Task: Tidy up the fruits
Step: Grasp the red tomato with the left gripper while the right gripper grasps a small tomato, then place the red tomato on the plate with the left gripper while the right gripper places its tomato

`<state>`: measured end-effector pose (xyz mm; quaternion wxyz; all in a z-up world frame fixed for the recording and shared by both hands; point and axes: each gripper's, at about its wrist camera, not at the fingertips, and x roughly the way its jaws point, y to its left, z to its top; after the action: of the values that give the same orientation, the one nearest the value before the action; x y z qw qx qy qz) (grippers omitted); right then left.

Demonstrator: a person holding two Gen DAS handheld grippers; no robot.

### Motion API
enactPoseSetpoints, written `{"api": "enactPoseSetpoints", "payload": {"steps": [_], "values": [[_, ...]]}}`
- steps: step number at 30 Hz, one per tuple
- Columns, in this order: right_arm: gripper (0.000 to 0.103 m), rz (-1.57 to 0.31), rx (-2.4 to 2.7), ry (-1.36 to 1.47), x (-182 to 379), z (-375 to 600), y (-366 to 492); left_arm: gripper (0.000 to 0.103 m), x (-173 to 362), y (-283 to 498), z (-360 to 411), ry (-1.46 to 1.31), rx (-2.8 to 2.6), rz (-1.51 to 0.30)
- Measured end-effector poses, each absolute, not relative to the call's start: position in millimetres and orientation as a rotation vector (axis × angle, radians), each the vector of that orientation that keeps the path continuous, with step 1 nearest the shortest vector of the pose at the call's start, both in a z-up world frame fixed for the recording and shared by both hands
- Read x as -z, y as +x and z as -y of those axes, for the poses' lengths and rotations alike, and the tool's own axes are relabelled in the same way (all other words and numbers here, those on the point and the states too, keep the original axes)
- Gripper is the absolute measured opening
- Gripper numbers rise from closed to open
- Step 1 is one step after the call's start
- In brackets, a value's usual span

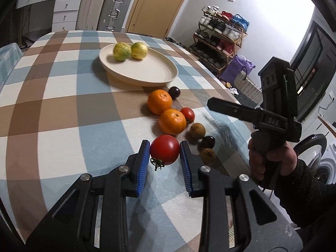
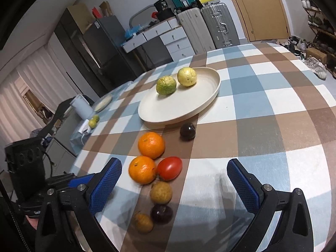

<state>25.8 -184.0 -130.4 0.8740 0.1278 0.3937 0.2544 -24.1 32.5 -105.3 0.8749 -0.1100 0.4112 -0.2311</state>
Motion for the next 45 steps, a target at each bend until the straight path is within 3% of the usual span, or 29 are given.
{"api": "enactPoseSetpoints", "payload": {"steps": [2, 5, 11, 15, 18, 35, 38, 45], "values": [[0.101, -0.836, -0.538, 0.263, 133.7, 180.4, 30.3, 0.026, 104.4, -22.3, -36.2, -0.240, 0.477, -0.854], [0.087, -0.857, -0.551, 0.249, 138.1, 173.7, 35.3, 0.026, 101.9, -20.5, -40.9, -0.255, 0.469, -0.846], [0.070, -0.883, -0.572, 0.256, 144.6, 167.6, 40.0, 0.026, 96.3, -16.9, -41.9, -0.249, 0.462, -0.833], [0.045, -0.902, -0.592, 0.257, 148.4, 165.2, 41.8, 0.026, 93.2, -11.0, -43.6, -0.251, 0.456, -0.828], [0.032, -0.921, -0.604, 0.266, 152.2, 164.6, 43.9, 0.026, 92.2, -4.6, -44.6, -0.253, 0.451, -0.827], [0.028, -0.814, -0.649, 0.351, 120.2, 188.0, 71.7, 0.026, 67.6, 71.4, -51.6, -0.253, 0.401, -0.794], [0.021, -0.779, -0.674, 0.332, 104.3, 184.0, 87.7, 0.026, 64.5, 93.3, -52.4, -0.259, 0.391, -0.791], [0.020, -0.763, -0.695, 0.293, 90.3, 169.1, 122.4, 0.026, 74.1, 130.2, -46.3, -0.255, 0.379, -0.801]]}}
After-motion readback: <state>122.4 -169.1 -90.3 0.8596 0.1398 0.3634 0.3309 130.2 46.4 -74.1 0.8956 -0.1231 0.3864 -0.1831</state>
